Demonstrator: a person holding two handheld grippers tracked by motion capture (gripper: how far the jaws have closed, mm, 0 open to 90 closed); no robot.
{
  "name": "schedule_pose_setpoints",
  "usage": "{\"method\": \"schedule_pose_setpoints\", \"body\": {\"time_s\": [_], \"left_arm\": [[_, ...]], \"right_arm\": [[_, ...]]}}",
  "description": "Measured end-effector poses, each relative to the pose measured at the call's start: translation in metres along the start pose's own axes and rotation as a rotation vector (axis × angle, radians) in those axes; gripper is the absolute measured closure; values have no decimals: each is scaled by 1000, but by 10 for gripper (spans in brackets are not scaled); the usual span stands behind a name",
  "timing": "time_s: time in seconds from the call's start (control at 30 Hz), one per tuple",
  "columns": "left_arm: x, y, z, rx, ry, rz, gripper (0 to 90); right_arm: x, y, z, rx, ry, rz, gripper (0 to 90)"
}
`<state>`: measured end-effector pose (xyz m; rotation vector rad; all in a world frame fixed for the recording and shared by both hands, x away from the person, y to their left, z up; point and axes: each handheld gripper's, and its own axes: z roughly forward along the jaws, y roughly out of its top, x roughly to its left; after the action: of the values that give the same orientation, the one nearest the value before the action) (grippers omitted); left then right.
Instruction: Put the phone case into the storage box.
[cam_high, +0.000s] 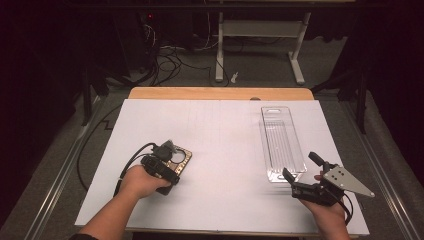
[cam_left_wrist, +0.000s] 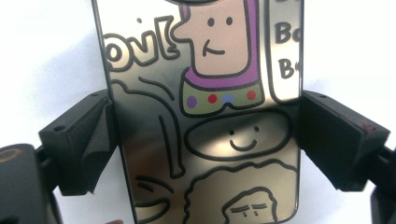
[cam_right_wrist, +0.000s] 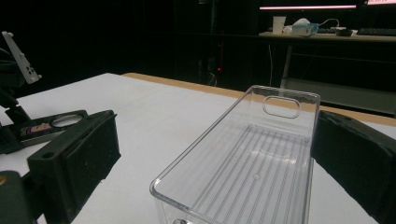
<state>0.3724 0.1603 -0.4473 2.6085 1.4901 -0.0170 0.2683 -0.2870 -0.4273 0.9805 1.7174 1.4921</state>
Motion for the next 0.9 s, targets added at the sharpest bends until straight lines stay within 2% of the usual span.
{"method": "schedule_pose_setpoints", "body": {"time_s": [0.07,0.17,0.53,0.63,0.73,0.9], "left_arm": [[1,-1,-1,-12,-10,-10,119],[2,-1,-2,-19,-14,-4,121],[3,-5,-11,-109,-50,6,122],[5,-7,-15,-146,-60,6,122],[7,-10,-20,-205,-88,2,122],[5,-16,-25,-291,-113,24,122]], "right_arm": [[0,0,0,-2,0,1,16],[0,0,-1,-4,-3,3,16],[-1,0,-2,-6,-6,4,17],[-1,0,-2,-7,-6,6,17],[0,1,-2,-7,-5,4,17],[0,1,-2,-5,-5,3,17]]}}
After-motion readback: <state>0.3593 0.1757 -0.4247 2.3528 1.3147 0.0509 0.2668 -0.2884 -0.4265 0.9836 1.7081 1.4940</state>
